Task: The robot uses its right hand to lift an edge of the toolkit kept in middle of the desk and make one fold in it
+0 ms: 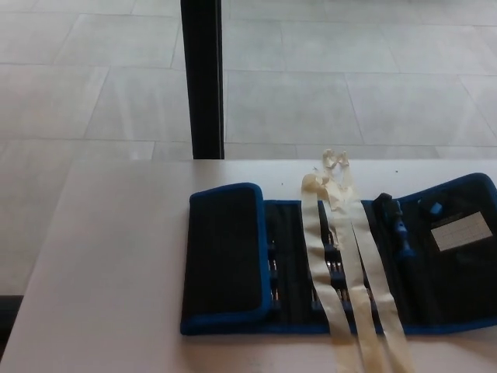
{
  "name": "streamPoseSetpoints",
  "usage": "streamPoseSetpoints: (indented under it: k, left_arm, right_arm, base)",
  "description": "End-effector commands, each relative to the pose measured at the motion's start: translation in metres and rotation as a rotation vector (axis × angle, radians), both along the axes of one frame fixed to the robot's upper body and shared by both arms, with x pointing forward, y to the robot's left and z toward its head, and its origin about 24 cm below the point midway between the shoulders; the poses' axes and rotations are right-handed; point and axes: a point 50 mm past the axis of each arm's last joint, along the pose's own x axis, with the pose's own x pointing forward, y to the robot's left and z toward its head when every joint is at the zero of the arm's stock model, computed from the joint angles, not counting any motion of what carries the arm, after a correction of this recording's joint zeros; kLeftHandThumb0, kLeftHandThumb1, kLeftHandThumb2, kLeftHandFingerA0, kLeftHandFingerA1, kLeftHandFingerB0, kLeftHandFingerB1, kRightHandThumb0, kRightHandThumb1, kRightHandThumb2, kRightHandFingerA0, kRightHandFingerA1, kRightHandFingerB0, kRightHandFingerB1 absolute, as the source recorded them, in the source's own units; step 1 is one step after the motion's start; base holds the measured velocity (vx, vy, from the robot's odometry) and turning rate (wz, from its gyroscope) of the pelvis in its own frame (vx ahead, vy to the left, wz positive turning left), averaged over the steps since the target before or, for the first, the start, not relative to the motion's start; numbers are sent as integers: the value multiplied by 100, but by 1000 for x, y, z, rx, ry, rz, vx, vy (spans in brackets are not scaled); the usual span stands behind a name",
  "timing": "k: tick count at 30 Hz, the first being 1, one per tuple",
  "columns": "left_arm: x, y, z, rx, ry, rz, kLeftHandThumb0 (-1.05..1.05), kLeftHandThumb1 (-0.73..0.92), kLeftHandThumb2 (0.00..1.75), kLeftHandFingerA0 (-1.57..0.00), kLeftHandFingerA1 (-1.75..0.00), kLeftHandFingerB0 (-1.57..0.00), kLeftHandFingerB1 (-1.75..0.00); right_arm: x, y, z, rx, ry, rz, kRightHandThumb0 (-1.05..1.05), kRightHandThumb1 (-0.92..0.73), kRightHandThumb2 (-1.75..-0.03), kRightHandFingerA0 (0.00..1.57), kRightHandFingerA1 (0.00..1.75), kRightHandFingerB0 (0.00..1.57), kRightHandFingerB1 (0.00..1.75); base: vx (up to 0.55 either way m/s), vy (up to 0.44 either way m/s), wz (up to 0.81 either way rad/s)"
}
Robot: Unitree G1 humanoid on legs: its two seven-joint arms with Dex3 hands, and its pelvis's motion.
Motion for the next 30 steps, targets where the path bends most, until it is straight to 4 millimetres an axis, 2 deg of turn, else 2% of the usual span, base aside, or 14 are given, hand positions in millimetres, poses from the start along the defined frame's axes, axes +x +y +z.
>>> streamPoseSetpoints:
  k: [1, 5, 6, 7, 8, 9, 12, 14, 16, 17, 18, 24, 26, 30]
  left_arm:
    - [-9, 23, 17, -16, -112, 212, -64, 84, 65, -62, -62, -43, -50]
    - [-10, 25, 19, -18, -117, 221, -65, 85, 65, -60, -64, -42, -51]
    - [-9, 24, 18, -21, -118, 219, -66, 84, 65, -62, -63, -45, -50]
    - [-9, 24, 18, -25, -120, 223, -65, 85, 65, -62, -63, -45, -50]
    - [-9, 24, 18, -26, -121, 225, -65, 85, 65, -62, -63, -45, -50]
    - [-9, 24, 18, -31, -129, 221, -65, 85, 65, -59, -61, -43, -50]
    - [-13, 22, 16, -22, -115, 225, -64, 84, 65, -64, -64, -47, -52]
    - [-14, 22, 15, -26, -114, 233, -65, 85, 65, -63, -64, -44, -51]
    - [-15, 22, 15, -30, -115, 238, -65, 85, 65, -63, -65, -43, -51]
    - [-16, 23, 15, -30, -114, 237, -66, 86, 65, -62, -63, -42, -49]
    - [-16, 23, 15, -28, -111, 234, -66, 85, 65, -61, -64, -41, -48]
    - [-17, 22, 14, -35, -113, 241, -65, 85, 65, -59, -63, -39, -49]
    - [-18, 22, 14, -33, -106, 239, -65, 85, 65, -61, -66, -43, -51]
    - [-16, 22, 14, -34, -112, 232, -64, 85, 65, -61, -66, -45, -53]
  right_arm:
    - [-7, -33, 22, 53, -258, -294, -69, -75, -62, 55, 72, 31, 49]
    - [-8, -32, 21, 69, -276, -280, -68, -75, -62, 54, 69, 28, 47]
    - [-6, -35, 26, 47, -284, -309, -71, -57, -98, 60, 75, 33, 60]
    - [-5, -39, 31, 46, -315, -345, -70, -57, -99, 57, 76, 32, 61]
    - [-4, -39, 33, 50, -327, -355, -70, -57, -99, 57, 76, 32, 61]
    - [-3, -44, 35, 49, -335, -411, -69, -75, -62, 62, 72, 38, 52]
    - [4, -63, 60, 54, -462, -524, -70, -82, -65, 79, 103, 36, 61]
    - [9, -70, 70, 59, -495, -568, -70, -81, -64, 66, 86, 36, 58]
    - [13, -74, 76, 62, -511, -595, -68, -81, -64, 72, 85, 48, 61]
    - [24, -78, 88, 58, -570, -610, -69, -61, -100, 57, 75, 33, 62]
    - [37, -81, 106, 58, -662, -604, -72, -79, -63, 63, 71, 31, 55]
    - [64, -78, 141, 55, -790, -500, -77, -76, -62, 74, 74, 37, 56]
    - [78, -72, 159, 44, -859, -459, -75, -71, -61, 80, 62, 50, 52]
    - [103, -47, 181, 87, -978, -326, -76, -75, -63, 76, 61, 46, 50]
  base:
    - [0, 0, 0]
    - [0, 0, 0]
    - [0, 0, 0]
    - [0, 0, 0]
    - [0, 0, 0]
    - [0, 0, 0]
    - [0, 0, 0]
    - [0, 0, 0]
    - [0, 0, 0]
    - [0, 0, 0]
    - [0, 0, 0]
    - [0, 0, 0]
    - [0, 0, 0]
    - [0, 0, 0]
